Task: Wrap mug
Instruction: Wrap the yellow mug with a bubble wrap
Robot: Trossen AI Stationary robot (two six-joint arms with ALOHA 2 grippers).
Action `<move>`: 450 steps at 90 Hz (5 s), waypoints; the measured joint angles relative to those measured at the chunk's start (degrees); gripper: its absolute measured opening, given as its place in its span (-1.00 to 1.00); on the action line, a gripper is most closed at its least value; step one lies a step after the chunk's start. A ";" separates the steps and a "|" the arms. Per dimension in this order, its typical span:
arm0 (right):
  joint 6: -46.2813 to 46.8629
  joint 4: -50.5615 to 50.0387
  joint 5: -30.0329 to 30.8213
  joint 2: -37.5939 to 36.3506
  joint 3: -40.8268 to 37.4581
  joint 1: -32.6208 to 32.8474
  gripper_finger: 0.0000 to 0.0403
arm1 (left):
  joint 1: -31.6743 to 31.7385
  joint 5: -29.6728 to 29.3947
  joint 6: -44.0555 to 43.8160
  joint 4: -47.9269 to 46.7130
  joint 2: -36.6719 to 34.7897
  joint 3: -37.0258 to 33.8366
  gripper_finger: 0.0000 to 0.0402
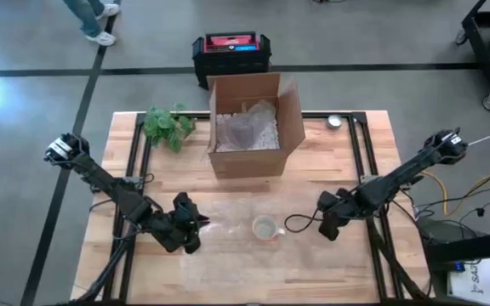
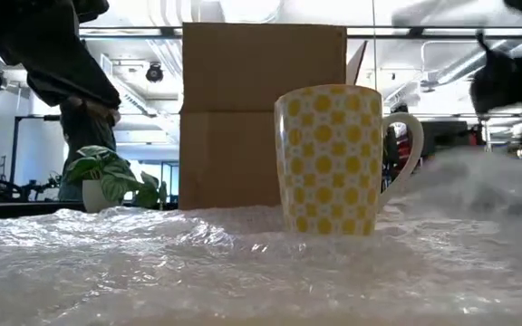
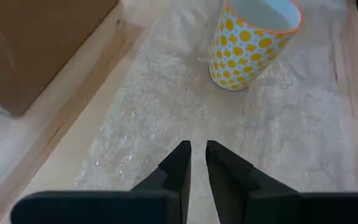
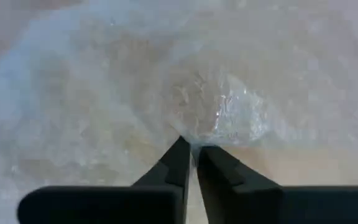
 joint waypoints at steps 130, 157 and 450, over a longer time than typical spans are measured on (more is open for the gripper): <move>-50.23 38.88 5.24 31.16 19.93 -6.43 -1.00 | 16.15 16.62 29.58 23.97 28.79 21.53 -0.83; -51.76 19.72 4.80 31.28 29.71 -6.43 -1.00 | 16.09 16.30 28.75 20.91 30.29 23.21 -0.84; -52.83 7.08 -3.37 32.92 34.19 -10.81 -1.00 | 17.86 17.36 28.09 25.19 32.97 21.99 -0.90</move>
